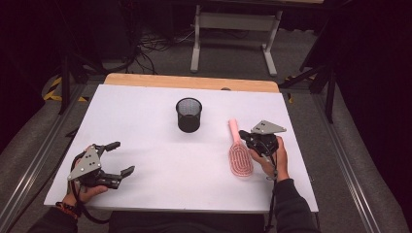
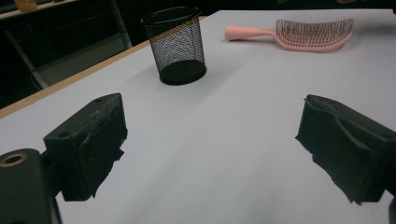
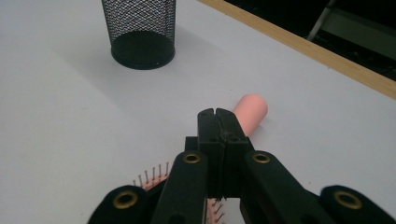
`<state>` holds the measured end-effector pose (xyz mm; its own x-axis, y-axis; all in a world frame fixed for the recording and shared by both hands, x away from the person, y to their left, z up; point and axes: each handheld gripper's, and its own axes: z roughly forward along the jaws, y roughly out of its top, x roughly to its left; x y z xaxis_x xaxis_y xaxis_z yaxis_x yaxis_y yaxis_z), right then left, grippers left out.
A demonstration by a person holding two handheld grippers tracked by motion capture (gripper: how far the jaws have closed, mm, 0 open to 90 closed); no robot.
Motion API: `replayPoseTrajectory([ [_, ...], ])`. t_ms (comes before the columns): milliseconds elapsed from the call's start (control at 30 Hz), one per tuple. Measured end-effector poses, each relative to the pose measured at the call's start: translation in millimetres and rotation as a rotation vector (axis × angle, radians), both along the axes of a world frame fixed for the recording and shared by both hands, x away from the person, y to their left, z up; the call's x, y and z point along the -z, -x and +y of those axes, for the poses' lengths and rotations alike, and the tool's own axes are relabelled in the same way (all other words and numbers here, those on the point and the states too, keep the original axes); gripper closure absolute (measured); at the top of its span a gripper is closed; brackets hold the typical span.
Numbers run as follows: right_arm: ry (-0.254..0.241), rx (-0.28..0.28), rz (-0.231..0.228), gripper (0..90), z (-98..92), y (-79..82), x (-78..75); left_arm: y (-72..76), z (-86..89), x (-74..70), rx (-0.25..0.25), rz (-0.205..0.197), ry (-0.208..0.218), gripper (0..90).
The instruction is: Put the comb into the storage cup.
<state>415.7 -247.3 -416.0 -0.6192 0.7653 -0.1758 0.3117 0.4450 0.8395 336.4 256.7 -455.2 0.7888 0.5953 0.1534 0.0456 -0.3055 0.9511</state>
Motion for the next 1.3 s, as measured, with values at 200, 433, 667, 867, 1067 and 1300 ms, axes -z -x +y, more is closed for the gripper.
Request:
replayPoseTrajectory([
  [200, 0.013, -0.029, -0.002, 89.8, -1.1, -13.5, -1.6, -0.5, 0.0, -0.5, -0.004, -0.002, -0.004, 9.8],
  [433, 0.107, -0.097, 0.022, 89.8, 15.9, -37.5, -5.0, -1.0, 1.2, -0.8, -0.001, -0.008, -0.005, 10.1],
  [667, 0.184, -0.157, 0.072, 89.8, 36.9, -56.2, -0.1, -1.0, 1.7, -0.9, 0.004, -0.015, -0.005, 10.1],
  [867, 0.236, -0.182, 0.112, 89.8, 46.9, -70.1, 6.9, -0.3, 1.9, -1.2, 0.012, -0.015, -0.004, 10.1],
  [1067, 0.277, -0.159, 0.152, 89.7, 49.2, -83.5, 15.1, -0.4, 1.8, -0.9, 0.019, -0.014, -0.004, 10.1],
  [1300, 0.274, -0.123, 0.210, 89.7, 40.3, -91.9, 23.4, 0.1, 1.6, -1.0, 0.020, -0.012, 0.001, 10.1],
])
